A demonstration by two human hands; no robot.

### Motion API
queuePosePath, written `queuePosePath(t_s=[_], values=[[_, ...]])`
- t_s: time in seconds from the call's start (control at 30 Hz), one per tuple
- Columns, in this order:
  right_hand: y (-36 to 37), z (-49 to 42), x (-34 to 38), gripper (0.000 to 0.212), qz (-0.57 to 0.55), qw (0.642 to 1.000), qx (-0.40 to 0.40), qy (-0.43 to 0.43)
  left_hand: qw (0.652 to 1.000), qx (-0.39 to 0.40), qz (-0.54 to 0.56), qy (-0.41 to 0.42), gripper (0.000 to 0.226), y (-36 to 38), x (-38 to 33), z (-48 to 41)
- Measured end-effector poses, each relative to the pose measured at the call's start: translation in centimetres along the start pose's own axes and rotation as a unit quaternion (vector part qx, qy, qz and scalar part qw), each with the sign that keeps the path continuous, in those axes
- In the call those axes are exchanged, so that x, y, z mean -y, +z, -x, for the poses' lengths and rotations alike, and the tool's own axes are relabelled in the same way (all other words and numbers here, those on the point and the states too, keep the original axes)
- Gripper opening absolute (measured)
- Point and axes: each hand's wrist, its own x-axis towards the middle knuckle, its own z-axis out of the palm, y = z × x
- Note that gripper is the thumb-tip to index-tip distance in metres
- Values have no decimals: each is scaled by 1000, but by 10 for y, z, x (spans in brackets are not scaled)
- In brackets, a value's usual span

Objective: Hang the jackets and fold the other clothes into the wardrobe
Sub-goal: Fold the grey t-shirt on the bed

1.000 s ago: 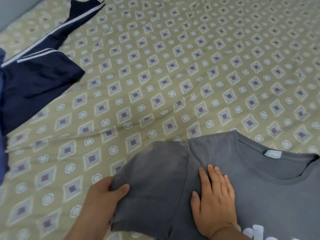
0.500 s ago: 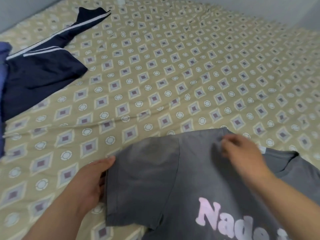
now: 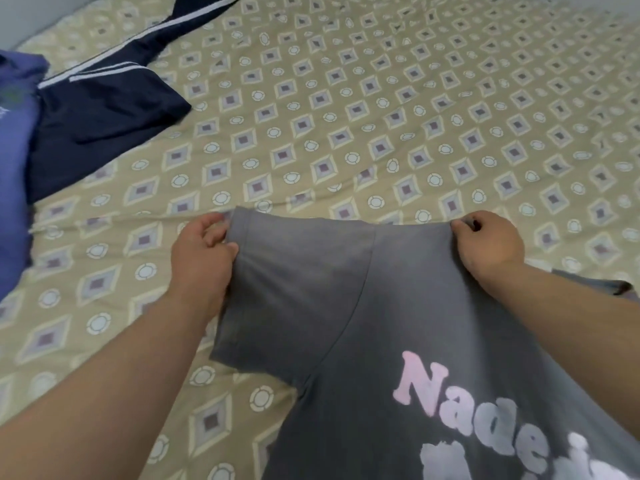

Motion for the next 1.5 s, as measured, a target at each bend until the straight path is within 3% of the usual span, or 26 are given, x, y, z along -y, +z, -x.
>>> queuePosePath(t_s=[0.07,0.2,0.3,0.43,0.5,0.67,0.73,0.8,0.87,0.93,0.97,1.03,1.1,1.23,1.33,1.43,1.5], values=[[8,6,-8,20,2,999,-40,-17,998,2,-46,38,56,0,8,3],[14,6,-9,24,31,996,-70,-47,964,-68,-218,138,46,-1,5,23],[20,12,-7,30,90,990,-93,-48,968,-128,-210,50,36,-24,18,59],[21,13,-6,33,116,987,-95,-49,974,-24,-204,-92,27,-46,38,100],[20,13,-5,33,120,987,-94,-51,969,12,-230,-88,16,-47,41,101],[12,10,-2,30,129,990,-25,-52,971,-38,-208,-108,13,-55,43,91],[4,12,2,28,96,994,7,-52,964,-91,-247,-45,17,-52,41,100],[-2,29,6,34,47,996,14,-68,931,-144,-317,109,33,-42,41,124],[-6,65,2,53,57,992,26,-109,879,-39,-369,299,49,-26,49,156],[-8,115,-16,60,128,977,54,-162,804,121,-427,395,60,-12,66,181],[-10,140,-33,59,165,965,69,-190,777,167,-463,391,63,-7,74,188],[-19,178,-68,57,217,946,84,-224,765,176,-522,333,67,-3,85,190],[-34,197,-108,61,239,946,85,-203,763,167,-546,302,70,-3,93,186],[-73,204,-173,66,264,954,72,-125,732,167,-585,309,74,-5,102,183],[-98,203,-208,71,265,959,65,-80,731,135,-589,316,76,-1,102,182],[-115,205,-234,63,246,965,33,-86,724,125,-602,314,79,1,105,181],[-130,206,-253,53,184,981,-33,-49,717,129,-607,316,80,-1,111,174]])
